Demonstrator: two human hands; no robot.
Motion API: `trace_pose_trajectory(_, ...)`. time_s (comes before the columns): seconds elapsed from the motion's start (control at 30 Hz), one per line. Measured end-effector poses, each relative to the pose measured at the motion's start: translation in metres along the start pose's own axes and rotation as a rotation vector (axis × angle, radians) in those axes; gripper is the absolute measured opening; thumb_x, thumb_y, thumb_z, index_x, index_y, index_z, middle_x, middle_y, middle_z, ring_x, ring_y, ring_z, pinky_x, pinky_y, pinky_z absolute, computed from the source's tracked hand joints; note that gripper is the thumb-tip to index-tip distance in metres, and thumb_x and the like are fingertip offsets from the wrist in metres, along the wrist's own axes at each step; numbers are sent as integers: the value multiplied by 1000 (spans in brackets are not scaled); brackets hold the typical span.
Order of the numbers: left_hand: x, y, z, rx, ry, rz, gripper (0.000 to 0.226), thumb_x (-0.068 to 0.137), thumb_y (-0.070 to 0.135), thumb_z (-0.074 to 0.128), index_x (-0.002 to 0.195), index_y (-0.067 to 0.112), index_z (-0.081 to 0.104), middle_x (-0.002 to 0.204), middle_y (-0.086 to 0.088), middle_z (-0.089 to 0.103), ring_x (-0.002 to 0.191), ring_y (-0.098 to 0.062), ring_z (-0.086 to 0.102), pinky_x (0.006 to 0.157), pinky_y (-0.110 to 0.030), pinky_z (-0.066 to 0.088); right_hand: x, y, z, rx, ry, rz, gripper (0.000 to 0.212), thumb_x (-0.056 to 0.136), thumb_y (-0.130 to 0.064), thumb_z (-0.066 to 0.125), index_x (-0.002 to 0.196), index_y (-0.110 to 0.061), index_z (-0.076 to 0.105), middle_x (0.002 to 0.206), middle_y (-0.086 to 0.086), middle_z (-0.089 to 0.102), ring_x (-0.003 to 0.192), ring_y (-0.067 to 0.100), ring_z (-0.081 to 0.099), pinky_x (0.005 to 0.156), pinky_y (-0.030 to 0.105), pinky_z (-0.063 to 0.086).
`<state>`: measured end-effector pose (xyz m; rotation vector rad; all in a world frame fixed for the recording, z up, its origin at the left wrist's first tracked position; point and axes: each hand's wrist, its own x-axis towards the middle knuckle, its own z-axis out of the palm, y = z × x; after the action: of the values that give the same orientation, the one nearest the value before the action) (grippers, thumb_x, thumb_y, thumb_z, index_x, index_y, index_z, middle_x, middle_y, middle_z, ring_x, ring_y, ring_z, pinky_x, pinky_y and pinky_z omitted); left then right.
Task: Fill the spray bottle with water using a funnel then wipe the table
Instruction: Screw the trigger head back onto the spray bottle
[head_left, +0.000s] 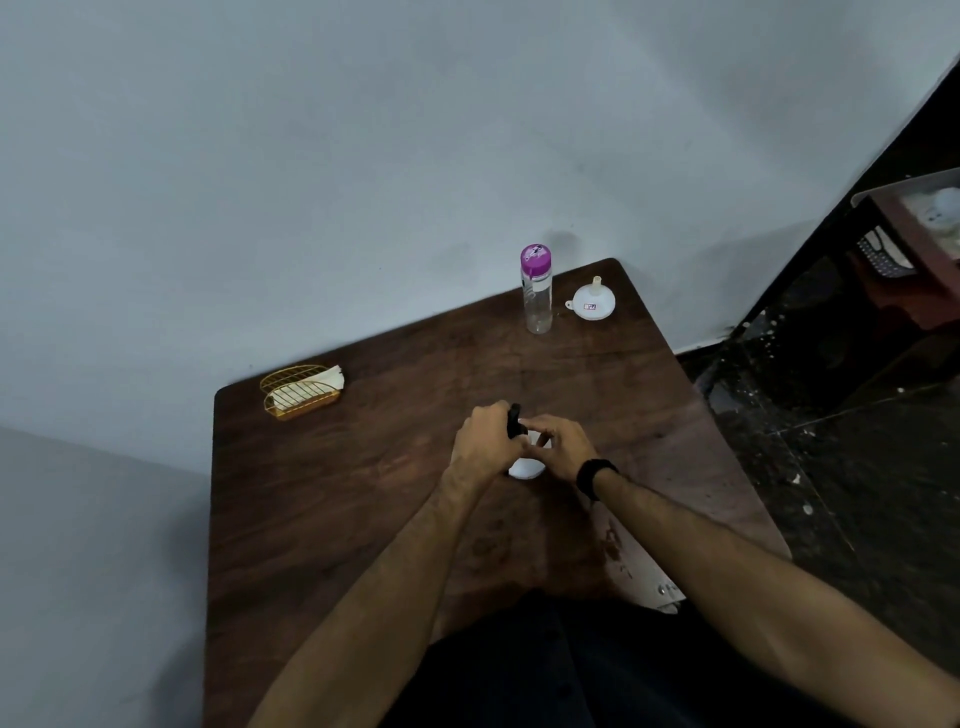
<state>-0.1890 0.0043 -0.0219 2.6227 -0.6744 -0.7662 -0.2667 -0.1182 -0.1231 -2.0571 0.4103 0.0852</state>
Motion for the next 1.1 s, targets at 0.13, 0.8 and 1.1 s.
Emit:
trace_pose_trajectory(0.13,3,6,3,42,16,-33,39,81,36,70,110,13,60,109,-9,65,98,-27,64,83,-43,57,3,6,3,1,-8,27,40,83,-35,73,122,-29,66,117,-10,66,82,13,61,78,36,56)
trace_pose_trajectory(0.8,11,14,6,362,-14,225,21,87,28,67,99,12,60,104,-6,60,93,-29,63,74,-38,48,3,6,2,-21,19,78,30,77,-44,75,100,-26,70,99,-11,66,78,15,60,71,34,51)
trace_pose_trajectory(1.1,15,9,-2,318,-18,224,19,82,20,63,97,18,52,93,-5,66,87,-29,63,76,-41,52,-10,1,7,127,166,-2,38,74,-31,82,109,-29,69,104,-15,68,85,2,63,74,19,51)
